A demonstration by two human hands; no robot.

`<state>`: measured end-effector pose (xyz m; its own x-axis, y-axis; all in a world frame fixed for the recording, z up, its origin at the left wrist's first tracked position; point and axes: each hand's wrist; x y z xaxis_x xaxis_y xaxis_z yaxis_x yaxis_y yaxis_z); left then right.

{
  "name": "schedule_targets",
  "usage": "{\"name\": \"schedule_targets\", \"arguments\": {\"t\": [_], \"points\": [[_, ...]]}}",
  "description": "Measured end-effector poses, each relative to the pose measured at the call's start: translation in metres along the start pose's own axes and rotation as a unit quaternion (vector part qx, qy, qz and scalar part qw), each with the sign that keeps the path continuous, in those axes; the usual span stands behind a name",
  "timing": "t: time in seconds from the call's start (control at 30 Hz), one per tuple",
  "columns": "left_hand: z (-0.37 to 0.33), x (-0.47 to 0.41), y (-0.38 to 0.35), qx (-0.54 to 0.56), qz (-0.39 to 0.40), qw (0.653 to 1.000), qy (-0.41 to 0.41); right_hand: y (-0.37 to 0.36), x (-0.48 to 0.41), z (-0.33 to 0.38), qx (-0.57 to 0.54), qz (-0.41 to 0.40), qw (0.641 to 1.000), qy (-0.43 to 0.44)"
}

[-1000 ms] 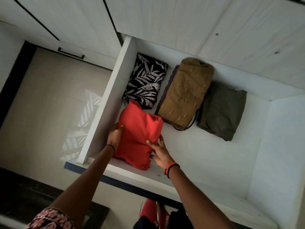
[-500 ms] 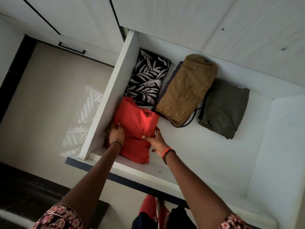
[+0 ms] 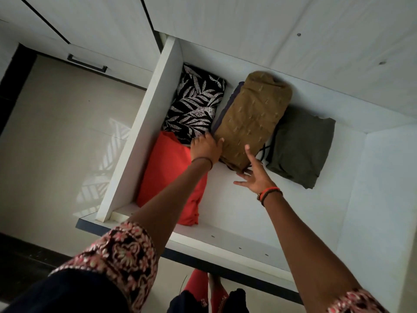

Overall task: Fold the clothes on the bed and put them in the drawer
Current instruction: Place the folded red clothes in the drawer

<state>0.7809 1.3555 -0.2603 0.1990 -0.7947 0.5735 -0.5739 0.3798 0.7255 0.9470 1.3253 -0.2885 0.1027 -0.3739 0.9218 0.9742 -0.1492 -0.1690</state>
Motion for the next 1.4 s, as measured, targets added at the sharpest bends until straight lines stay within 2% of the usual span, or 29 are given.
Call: {"name": "schedule_targets", "arguments": {"t": [0.07,0.13,0.23,0.4,0.5,0.63,0.7,0.77,0.8,0.87,0.9,0.97,1.0,1.03,1.1,1.17,1.27,1.4], "points": [[-0.008,-0.014,-0.001,-0.017,0.073,0.996,0.046,-0.003,-0.008,0.005,-0.011,0.021,1.000,0.018],[-0.011,-0.023,-0.006,0.002,0.128,0.990,0.061,-0.007,-0.016,0.006,-0.041,0.008,0.999,0.033],[-0.008,-0.025,-0.008,0.027,0.129,0.989,0.067,-0.012,-0.024,0.003,-0.066,-0.041,0.996,0.047],[-0.012,-0.022,-0.006,0.037,0.132,0.989,0.058,0.000,-0.024,0.003,-0.102,-0.063,0.991,0.059],[-0.020,-0.019,-0.008,0.018,0.163,0.985,0.045,0.017,-0.020,0.009,-0.087,-0.065,0.991,0.076],[-0.024,-0.022,-0.016,-0.041,0.191,0.980,0.032,0.035,-0.017,0.009,-0.007,-0.085,0.990,0.115],[-0.024,-0.020,-0.015,-0.079,0.194,0.977,0.025,0.033,-0.014,0.006,-0.011,-0.078,0.991,0.108],[-0.019,-0.014,-0.008,-0.089,0.166,0.982,0.006,0.027,-0.007,0.004,-0.046,-0.049,0.994,0.090],[-0.014,-0.008,-0.003,-0.067,0.124,0.990,-0.014,0.024,-0.002,0.002,-0.052,-0.042,0.995,0.075],[0.003,0.009,0.006,0.040,-0.021,0.997,-0.058,0.016,0.013,-0.004,-0.035,-0.052,0.997,0.045],[0.012,0.020,0.008,0.096,-0.098,0.988,-0.067,0.013,0.019,-0.012,-0.029,-0.064,0.997,0.028],[0.030,0.046,0.010,0.143,-0.204,0.968,-0.021,0.002,0.031,-0.032,-0.018,-0.072,0.997,-0.008],[0.040,0.059,0.007,0.145,-0.219,0.964,0.029,-0.005,0.037,-0.044,0.003,-0.062,0.998,-0.029],[0.049,0.069,0.005,0.146,-0.208,0.963,0.088,-0.016,0.043,-0.055,0.038,-0.039,0.997,-0.049],[0.066,0.082,-0.002,0.158,-0.139,0.959,0.192,-0.037,0.050,-0.073,0.119,0.006,0.991,-0.067],[0.076,0.085,-0.006,0.174,-0.072,0.950,0.249,-0.056,0.047,-0.082,0.190,0.020,0.981,-0.044],[0.083,0.081,-0.008,0.216,-0.032,0.945,0.244,-0.077,0.033,-0.075,0.230,0.015,0.973,-0.012],[0.094,0.068,-0.008,0.272,-0.044,0.942,0.192,-0.092,0.011,-0.070,0.149,0.046,0.988,-0.002]]}}
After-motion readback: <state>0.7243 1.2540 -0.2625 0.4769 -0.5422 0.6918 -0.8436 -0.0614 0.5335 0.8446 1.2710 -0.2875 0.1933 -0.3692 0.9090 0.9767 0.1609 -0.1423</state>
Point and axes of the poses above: each hand's wrist, its own x-axis away from the middle knuckle, its own y-axis out of the back of the hand, z = x × y, and after that the axes turned 2 degrees about x, right-handed
